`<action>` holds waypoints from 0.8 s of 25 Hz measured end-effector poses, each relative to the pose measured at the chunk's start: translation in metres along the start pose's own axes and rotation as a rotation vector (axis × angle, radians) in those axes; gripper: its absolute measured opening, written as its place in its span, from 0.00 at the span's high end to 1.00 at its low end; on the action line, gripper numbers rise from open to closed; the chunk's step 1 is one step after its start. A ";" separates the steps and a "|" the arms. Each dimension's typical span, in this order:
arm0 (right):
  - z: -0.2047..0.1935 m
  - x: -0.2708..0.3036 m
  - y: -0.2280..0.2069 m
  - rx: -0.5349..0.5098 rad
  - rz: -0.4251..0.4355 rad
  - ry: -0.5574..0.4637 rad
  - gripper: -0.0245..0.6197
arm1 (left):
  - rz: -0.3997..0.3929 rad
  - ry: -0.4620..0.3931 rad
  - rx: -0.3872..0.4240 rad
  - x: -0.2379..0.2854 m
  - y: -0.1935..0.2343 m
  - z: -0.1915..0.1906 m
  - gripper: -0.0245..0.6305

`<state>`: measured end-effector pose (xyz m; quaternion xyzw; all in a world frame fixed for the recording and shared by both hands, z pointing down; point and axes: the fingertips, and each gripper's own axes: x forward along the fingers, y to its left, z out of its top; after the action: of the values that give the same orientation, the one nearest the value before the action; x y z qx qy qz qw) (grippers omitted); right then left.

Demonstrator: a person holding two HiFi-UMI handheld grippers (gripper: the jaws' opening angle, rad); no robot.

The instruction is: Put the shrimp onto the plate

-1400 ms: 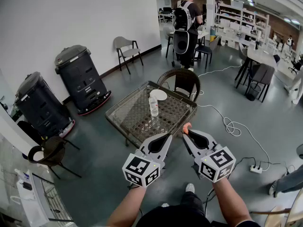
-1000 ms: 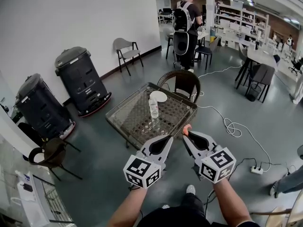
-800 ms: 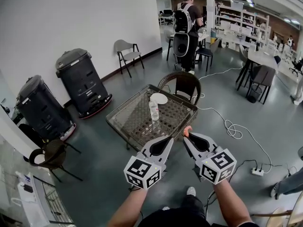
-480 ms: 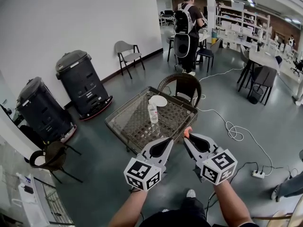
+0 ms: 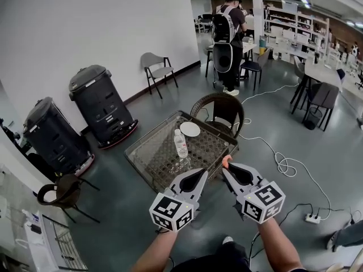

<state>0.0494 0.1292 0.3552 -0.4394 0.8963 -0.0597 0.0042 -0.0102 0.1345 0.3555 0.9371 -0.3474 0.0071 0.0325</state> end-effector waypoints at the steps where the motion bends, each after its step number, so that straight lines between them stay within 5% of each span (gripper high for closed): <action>1: 0.001 0.001 -0.007 0.002 0.004 -0.004 0.88 | 0.004 0.004 0.002 0.007 0.000 -0.001 0.95; 20: 0.008 0.020 -0.107 0.062 0.138 0.009 0.88 | 0.167 0.084 -0.011 0.088 0.016 -0.011 0.95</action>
<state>0.1213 0.0478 0.3601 -0.3758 0.9222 -0.0892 0.0178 0.0461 0.0657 0.3701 0.9036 -0.4226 0.0470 0.0517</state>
